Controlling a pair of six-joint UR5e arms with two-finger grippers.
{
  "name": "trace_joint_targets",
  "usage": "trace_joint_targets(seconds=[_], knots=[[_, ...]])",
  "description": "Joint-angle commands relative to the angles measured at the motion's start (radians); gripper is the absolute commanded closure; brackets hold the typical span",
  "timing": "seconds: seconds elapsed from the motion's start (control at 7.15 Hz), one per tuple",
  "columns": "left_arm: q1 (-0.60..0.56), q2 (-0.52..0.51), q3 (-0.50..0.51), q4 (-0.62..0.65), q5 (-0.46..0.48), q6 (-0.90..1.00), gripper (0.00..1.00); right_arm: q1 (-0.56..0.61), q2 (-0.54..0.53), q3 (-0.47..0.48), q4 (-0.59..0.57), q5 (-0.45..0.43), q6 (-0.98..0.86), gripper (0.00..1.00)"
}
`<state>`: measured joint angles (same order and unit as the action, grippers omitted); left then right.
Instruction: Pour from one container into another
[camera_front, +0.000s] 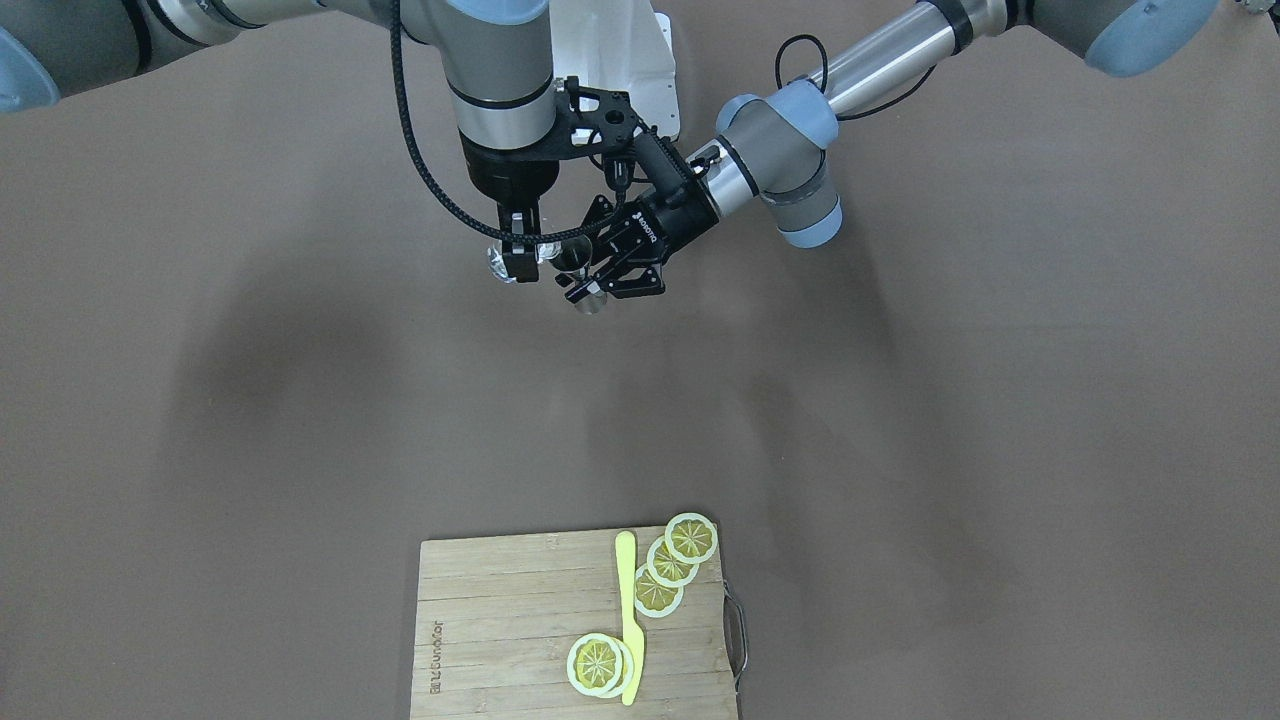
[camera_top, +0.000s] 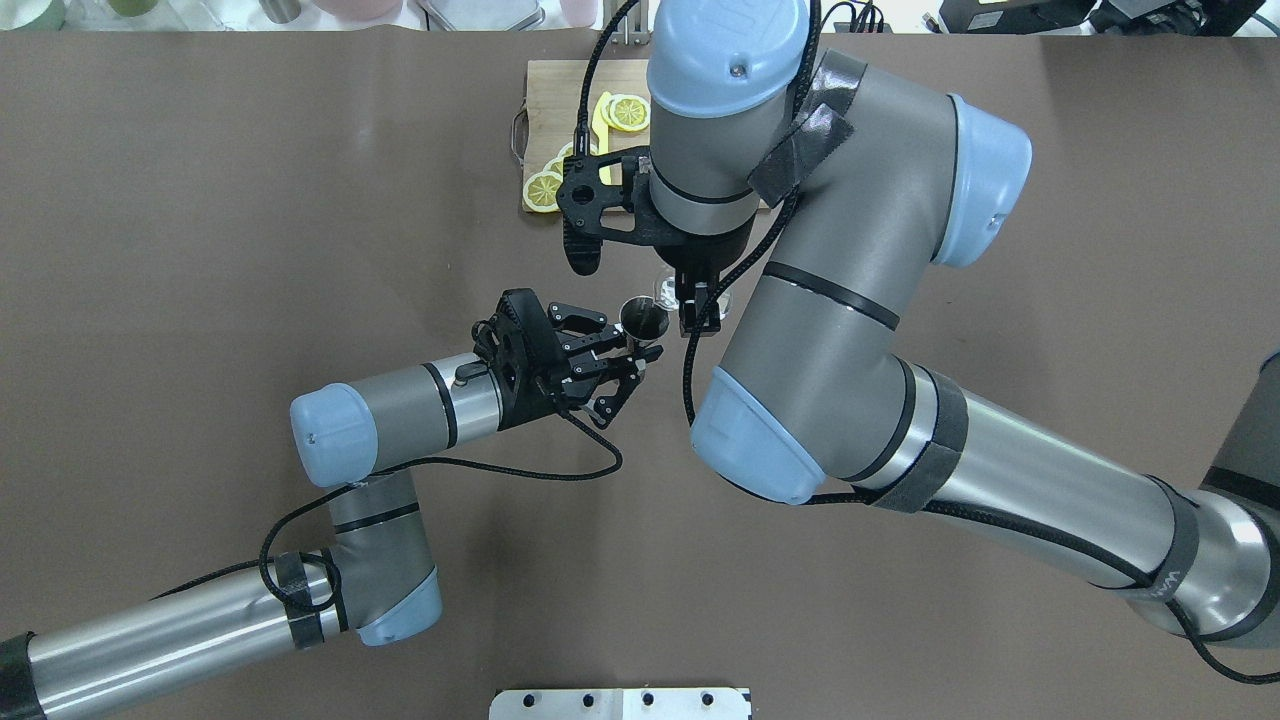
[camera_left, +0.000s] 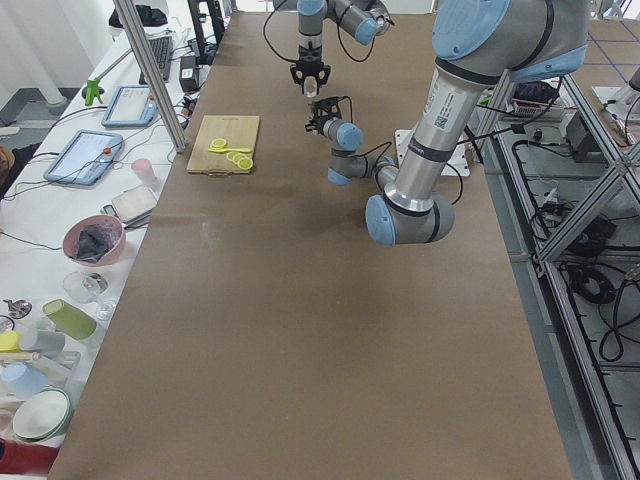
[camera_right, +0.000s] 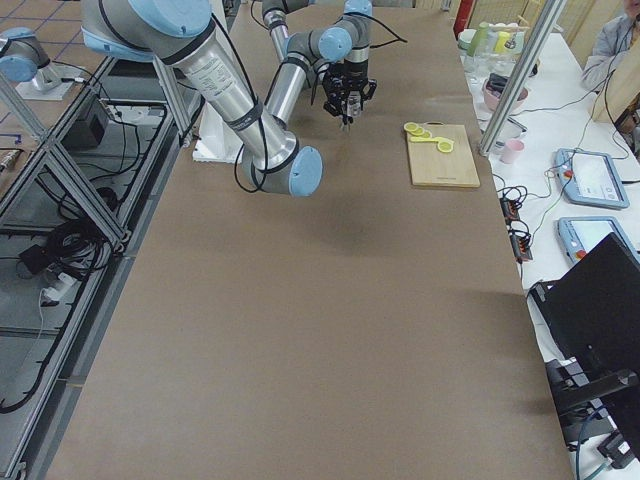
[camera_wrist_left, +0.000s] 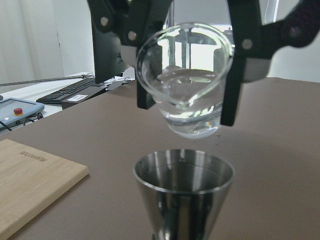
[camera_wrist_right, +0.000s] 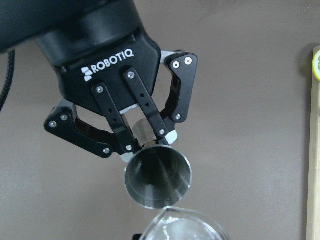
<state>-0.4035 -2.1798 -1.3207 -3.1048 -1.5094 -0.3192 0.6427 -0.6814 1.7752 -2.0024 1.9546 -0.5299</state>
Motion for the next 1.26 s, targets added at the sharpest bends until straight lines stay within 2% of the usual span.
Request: trace_joint_targets(seconds=[0.0,1.12], knots=[[0.0,0.0,0.0,0.0,0.0,0.002,1.0,0.0,0.003,0.004,-0.019,-0.014,-0.03,1.0],[0.0,-0.002,0.0,0.0,0.0,0.002,1.0,-0.012,0.017,0.004,-0.064,-0.052,-0.084,1.0]])
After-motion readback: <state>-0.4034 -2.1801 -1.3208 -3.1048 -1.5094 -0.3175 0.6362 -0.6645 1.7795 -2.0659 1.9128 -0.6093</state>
